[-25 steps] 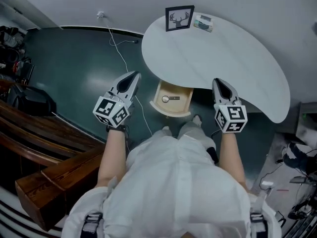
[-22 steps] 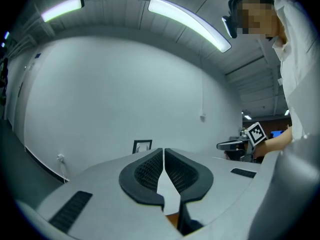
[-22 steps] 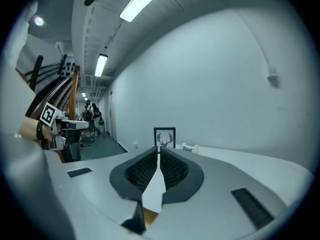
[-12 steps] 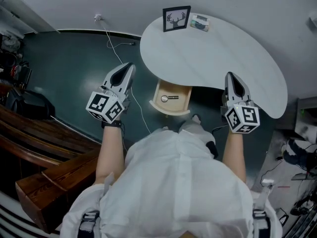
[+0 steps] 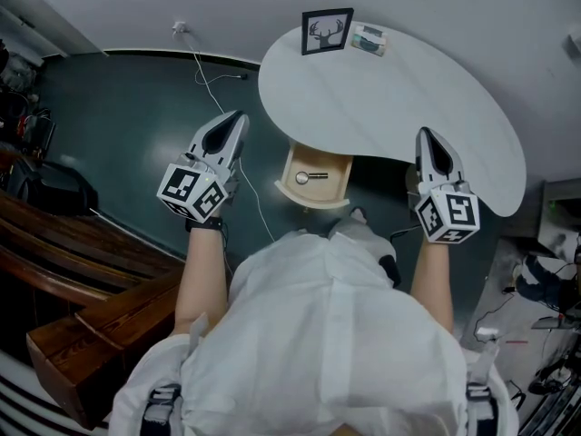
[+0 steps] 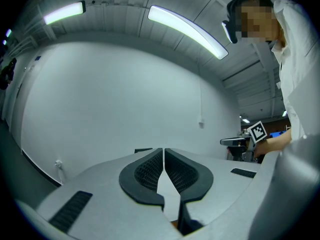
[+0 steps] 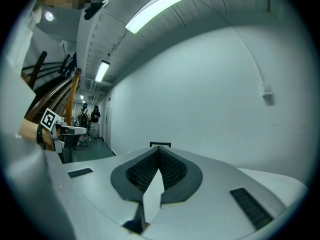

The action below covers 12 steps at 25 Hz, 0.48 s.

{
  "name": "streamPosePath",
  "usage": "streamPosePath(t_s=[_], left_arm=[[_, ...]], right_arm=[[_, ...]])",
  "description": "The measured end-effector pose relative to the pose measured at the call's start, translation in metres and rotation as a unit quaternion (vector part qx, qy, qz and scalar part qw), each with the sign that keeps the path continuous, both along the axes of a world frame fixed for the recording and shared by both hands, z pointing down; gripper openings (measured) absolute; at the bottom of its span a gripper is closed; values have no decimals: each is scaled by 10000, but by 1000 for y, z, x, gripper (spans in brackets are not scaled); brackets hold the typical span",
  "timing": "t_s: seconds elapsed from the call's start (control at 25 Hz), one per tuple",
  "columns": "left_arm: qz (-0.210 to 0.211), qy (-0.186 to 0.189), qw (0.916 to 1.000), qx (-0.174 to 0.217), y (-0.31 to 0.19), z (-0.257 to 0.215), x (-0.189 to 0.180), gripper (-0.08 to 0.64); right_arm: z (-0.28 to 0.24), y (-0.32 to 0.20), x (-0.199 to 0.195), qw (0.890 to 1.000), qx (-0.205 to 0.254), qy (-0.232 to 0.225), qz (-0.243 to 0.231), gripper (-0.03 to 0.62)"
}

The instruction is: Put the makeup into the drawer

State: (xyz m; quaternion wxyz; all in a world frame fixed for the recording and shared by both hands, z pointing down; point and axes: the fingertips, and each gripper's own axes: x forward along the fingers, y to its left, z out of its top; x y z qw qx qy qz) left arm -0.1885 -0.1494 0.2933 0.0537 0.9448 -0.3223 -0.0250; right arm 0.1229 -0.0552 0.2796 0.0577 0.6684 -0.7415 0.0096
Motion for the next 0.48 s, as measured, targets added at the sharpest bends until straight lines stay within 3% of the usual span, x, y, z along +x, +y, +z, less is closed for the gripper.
streamPosePath(t_s=[0.48], left_arm=[[45,37,10000,-61,5,7,8,23]], right_arm=[[5,9,9,9999,-49,5,109,9]])
